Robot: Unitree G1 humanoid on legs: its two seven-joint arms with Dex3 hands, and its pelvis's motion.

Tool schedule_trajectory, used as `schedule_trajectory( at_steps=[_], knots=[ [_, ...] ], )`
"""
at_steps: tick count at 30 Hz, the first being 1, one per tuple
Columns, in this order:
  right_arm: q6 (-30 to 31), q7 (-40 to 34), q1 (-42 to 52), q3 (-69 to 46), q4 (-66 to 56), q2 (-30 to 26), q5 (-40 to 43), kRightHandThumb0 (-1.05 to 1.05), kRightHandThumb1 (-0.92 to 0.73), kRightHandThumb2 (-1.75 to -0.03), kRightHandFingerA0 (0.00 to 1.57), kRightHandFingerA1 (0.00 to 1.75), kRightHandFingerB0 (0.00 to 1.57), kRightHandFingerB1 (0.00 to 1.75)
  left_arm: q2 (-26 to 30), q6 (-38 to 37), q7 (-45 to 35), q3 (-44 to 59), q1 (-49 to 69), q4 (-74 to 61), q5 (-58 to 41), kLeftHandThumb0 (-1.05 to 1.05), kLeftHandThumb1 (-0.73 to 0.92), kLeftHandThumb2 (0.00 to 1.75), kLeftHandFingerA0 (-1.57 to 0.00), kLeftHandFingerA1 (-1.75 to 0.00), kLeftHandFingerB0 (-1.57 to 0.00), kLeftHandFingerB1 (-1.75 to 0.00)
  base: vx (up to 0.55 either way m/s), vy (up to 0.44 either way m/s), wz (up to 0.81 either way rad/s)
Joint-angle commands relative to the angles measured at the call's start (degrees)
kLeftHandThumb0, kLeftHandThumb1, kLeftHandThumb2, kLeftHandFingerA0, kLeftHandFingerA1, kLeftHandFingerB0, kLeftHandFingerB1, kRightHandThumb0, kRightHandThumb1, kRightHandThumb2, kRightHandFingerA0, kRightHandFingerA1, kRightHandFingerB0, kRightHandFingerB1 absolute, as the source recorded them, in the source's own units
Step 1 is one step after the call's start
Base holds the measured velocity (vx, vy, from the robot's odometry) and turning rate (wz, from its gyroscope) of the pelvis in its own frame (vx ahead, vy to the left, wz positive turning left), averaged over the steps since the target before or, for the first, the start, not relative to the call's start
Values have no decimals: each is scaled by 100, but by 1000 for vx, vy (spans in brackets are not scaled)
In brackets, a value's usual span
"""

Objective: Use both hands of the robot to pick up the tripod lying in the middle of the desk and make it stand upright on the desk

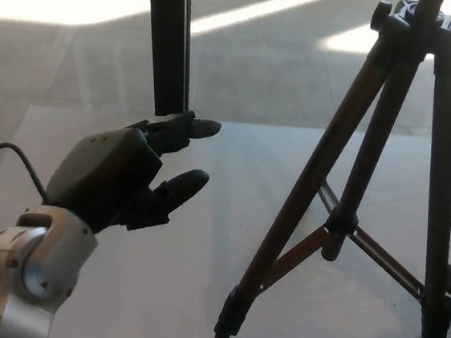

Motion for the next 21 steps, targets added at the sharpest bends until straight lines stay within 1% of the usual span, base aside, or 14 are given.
schedule_trajectory(
  at_steps=[1, 5, 9, 10, 12, 13, 14, 15, 16, 17, 18, 19, 20, 21],
  knots=[
    [263, 685, 788, -1420, -945, -529, 807, -105, -81, -65, 0, 0, 0, 0, 497, 534, -938, 373, 800, -248, -576, -72, 68, 59, -17, -46, -18, -33, 0, 0, 0],
    [-63, 634, 1078, -2077, -951, -486, 1098, -105, -80, -65, 0, 0, 0, 0, 646, 283, -875, 547, 1051, -193, -629, -75, 70, 61, -19, -50, -17, -35, 0, 0, 0],
    [-129, 1002, 1563, -3050, -1025, -591, 1529, -105, -79, -64, 0, 0, 0, 0, 799, 18, -804, 856, 1399, -43, -813, -80, 71, 61, -19, -53, -17, -36, 0, 0, 0],
    [-241, 1103, 1884, -3462, -946, -651, 1629, -105, -78, -65, 0, 0, 0, 0, 865, -152, -741, 1054, 1590, 63, -926, -80, 54, 93, -20, -57, -14, -47, 0, 0, 0],
    [-309, 1189, 2095, -3715, -883, -662, 1707, -105, -78, -65, 0, 0, 0, 0, 909, -275, -703, 1203, 1712, 141, -1026, -80, 54, 93, -20, -57, -14, -47, 0, 0, 0],
    [-275, 1154, 2213, -3785, -817, -657, 1643, -105, -78, -63, 0, 0, 0, 0, 968, -69, -834, 1341, 1815, 50, -1081, -80, 54, 93, -17, -56, -12, -46, 0, 0, 0],
    [-354, 1077, 2507, -4009, -635, -704, 1511, -105, -76, -62, 0, 0, 0, 0, 1054, -158, -877, 1639, 2092, 36, -1236, -76, 69, 61, -20, -52, -17, -33, 0, 0, 0],
    [-402, 1007, 2784, -4341, -467, -706, 1467, -105, -77, -63, 0, 0, 0, 0, 1068, -223, -907, 2045, 2422, 16, -1460, -73, 52, 90, -17, -56, -11, -44, 0, 0, 0],
    [-409, 1002, 2810, -4373, -452, -708, 1470, -105, -77, -63, 0, 0, 0, 0, 1075, -239, -917, 2093, 2445, 34, -1494, -73, 52, 90, -17, -56, -11, -44, 0, 0, 0],
    [-584, 911, 2900, -4522, -309, -662, 1507, -105, -77, -65, 0, 0, 0, 0, 1110, -346, -930, 2261, 2557, 99, -1585, -73, 68, 61, -19, -53, -17, -34, 0, 0, 0],
    [-705, 772, 2948, -4753, -101, -543, 1621, -105, -78, -64, 0, 0, 0, 0, 1096, -340, -909, 2518, 2715, 124, -1683, -77, 53, 92, -19, -57, -12, -44, 0, 0, 0],
    [-752, 570, 2898, -5237, 172, -248, 1983, -105, -62, -105, 0, 15, 0, 3, 1022, -572, -858, 3012, 2946, 362, -2003, -75, 53, 91, -21, -59, -14, -47, 0, 0, 0],
    [-775, 507, 2893, -5436, 272, -142, 2128, -105, -62, -105, 0, 15, 0, 3, 993, -680, -849, 3173, 3005, 473, -2126, -75, 53, 91, -21, -59, -14, -47, 0, 0, 0],
    [-483, 480, 2664, -6010, 605, 144, 2693, -100, -61, -99, 0, 13, 0, 9, 841, -654, -798, 3697, 3159, 660, -2430, -78, 69, 61, -25, -64, -21, -43, 0, 0, 0]
  ],
)
